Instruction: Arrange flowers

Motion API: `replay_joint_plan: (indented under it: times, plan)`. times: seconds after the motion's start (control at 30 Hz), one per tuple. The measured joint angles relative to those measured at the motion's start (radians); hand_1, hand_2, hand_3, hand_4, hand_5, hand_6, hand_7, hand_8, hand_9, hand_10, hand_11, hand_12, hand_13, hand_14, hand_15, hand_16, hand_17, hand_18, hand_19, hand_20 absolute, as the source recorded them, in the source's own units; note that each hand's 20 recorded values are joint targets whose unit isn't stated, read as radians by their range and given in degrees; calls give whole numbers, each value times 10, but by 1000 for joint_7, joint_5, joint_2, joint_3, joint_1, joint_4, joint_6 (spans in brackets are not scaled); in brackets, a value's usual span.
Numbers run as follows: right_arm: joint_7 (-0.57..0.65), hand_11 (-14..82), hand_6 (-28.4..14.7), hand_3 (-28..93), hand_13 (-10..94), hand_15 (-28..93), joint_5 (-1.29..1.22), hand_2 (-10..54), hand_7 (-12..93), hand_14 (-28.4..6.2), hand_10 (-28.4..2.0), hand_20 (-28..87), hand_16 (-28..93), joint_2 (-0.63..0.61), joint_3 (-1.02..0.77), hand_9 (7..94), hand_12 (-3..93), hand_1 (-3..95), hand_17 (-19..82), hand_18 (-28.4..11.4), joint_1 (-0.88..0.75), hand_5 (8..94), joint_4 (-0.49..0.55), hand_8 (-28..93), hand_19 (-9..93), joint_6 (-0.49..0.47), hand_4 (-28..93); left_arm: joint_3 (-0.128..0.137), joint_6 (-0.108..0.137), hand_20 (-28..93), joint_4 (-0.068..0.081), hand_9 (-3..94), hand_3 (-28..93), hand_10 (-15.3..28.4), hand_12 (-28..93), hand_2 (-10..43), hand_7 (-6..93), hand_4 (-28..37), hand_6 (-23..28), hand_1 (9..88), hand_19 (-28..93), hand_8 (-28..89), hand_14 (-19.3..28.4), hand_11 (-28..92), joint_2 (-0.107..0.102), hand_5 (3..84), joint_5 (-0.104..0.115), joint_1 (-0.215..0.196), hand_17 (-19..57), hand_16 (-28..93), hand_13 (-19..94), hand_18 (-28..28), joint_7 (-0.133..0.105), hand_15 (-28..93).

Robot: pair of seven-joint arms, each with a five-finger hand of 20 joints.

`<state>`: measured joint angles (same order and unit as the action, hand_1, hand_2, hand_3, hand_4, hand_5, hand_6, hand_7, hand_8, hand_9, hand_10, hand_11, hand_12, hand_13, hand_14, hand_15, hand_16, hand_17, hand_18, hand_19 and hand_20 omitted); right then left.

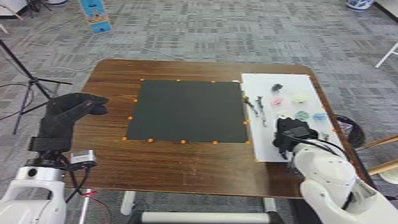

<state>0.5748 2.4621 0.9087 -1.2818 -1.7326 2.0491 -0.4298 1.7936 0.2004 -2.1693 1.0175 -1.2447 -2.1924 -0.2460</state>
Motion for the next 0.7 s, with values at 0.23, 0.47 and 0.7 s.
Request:
replay_joint_plan:
  times: [0.23,0.47,0.7]
  plan:
    - [-4,347,-14,526,937,577,11,-95,194,-43,-99,511,360,-1,13,937,329,556,698,-116,-11,834,19,340,932,12,95,-3,-1,392,0,587,723,144,251,-33,334,-177,28,272,277,-88,181,409,1,612,0,1,79,63,457,135,2,568]
    - [-15,368,-14,543,937,593,25,-95,212,-40,-95,542,363,-2,-4,935,336,551,702,-119,-18,830,24,346,932,125,96,-4,-2,389,0,586,723,145,251,-32,321,-179,31,272,273,-84,182,408,2,612,0,1,80,62,456,135,4,564]
    - [-16,373,-14,561,937,593,21,-95,220,-41,-96,560,370,-11,-50,934,339,518,702,-119,-2,830,51,341,932,127,101,-1,-2,391,1,585,726,144,251,-32,311,-179,32,270,272,-80,181,407,0,614,0,0,79,62,455,133,10,562]
